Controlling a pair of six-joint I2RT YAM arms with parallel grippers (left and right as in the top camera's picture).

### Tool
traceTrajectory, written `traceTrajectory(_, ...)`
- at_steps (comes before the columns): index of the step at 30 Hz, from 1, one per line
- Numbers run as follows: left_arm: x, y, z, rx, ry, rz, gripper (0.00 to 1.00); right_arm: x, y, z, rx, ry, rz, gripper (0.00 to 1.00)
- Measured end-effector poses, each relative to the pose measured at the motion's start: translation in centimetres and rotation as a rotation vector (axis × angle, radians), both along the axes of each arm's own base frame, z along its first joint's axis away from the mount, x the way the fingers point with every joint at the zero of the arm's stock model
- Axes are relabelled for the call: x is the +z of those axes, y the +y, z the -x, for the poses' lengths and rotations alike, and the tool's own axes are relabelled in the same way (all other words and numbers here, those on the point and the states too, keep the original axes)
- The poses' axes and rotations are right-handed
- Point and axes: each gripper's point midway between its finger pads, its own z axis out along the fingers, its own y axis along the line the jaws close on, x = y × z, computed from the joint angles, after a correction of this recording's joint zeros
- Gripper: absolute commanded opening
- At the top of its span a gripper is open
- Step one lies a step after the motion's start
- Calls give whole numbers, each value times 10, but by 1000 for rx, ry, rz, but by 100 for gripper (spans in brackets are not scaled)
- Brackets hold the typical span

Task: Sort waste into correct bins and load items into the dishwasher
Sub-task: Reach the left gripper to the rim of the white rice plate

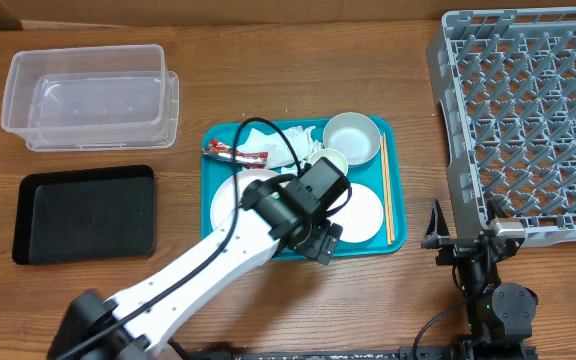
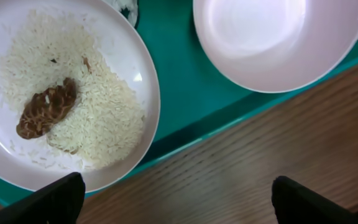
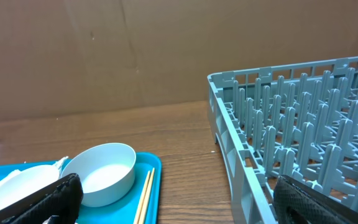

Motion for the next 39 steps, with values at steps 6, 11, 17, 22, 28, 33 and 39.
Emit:
traceTrajectory(6,-23,7,-8,66,9,-85,67,0,0,0,0,0,0,100)
traceTrajectory(11,-35,10,-16,109,-8,-126,63,0,0,0,0,0,0,100)
traceTrajectory(17,-47,1,-27,130,-28,-111,48,0,0,0,0,0,0,100)
traceTrajectory(22,-62,-5,-36,141,-41,-118,40,0,0,0,0,0,0,100)
traceTrajectory(28,-85,0,-38,166,-27,-176,36,0,0,0,0,0,0,100)
traceTrajectory(33,-94,3,-37,171,-16,-201,31,0,0,0,0,0,0,100)
traceTrajectory(39,-96,3,-37,184,-12,-203,28,0,0,0,0,0,0,100)
